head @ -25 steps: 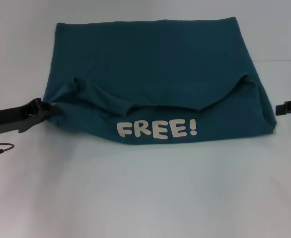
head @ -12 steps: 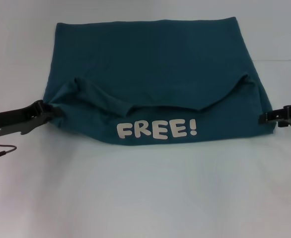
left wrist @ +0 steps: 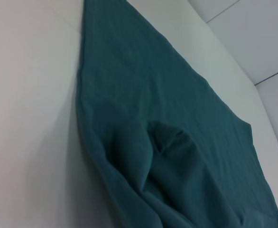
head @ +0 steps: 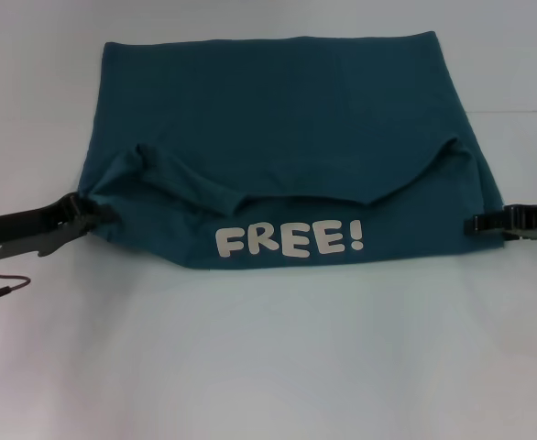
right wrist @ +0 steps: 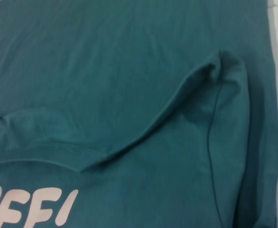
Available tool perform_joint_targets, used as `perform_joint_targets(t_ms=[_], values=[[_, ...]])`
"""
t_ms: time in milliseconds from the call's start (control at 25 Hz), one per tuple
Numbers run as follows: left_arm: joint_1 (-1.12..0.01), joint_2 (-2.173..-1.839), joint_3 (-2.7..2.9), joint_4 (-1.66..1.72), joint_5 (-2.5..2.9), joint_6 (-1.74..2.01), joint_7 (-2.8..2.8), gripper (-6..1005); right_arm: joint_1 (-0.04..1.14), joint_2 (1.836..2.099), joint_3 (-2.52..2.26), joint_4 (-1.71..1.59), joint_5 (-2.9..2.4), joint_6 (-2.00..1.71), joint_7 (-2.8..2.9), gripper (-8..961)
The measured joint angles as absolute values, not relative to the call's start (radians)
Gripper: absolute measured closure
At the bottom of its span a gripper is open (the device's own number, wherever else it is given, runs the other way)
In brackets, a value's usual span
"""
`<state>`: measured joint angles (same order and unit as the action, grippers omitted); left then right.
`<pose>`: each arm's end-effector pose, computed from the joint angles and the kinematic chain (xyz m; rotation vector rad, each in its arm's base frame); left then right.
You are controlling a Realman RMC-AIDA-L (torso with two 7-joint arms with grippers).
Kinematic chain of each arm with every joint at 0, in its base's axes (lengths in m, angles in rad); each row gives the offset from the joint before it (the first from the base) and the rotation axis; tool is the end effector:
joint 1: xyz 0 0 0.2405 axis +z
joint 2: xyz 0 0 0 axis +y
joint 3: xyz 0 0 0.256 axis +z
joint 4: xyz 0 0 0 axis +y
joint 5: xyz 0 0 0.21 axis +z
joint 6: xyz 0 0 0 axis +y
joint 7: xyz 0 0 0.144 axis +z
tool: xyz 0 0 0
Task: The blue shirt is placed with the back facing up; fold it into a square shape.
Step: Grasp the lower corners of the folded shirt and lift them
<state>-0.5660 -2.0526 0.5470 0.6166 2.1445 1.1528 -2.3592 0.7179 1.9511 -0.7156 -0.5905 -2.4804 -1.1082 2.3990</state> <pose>-0.3184 0.3739 0.0237 -1.8296 -1.8541 -0.7246 0.3091 0.4087 0.0395 -2.0670 1.5820 0.1314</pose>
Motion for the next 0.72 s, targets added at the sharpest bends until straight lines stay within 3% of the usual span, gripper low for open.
perform_joint_targets(t_ms=[600,720], values=[[-0.566,-2.059,0.548,0.617,2.148,1.152,-2.359,972,0.725,1.968,-0.738,-0.581,-2.477,-1.077,2.401,200],[-0.566,-2.059,0.548,0.617,2.148,1.153,-2.359,972,0.727,1.968,-0.738,-0.581,-2.479,-1.077,2.403,428]])
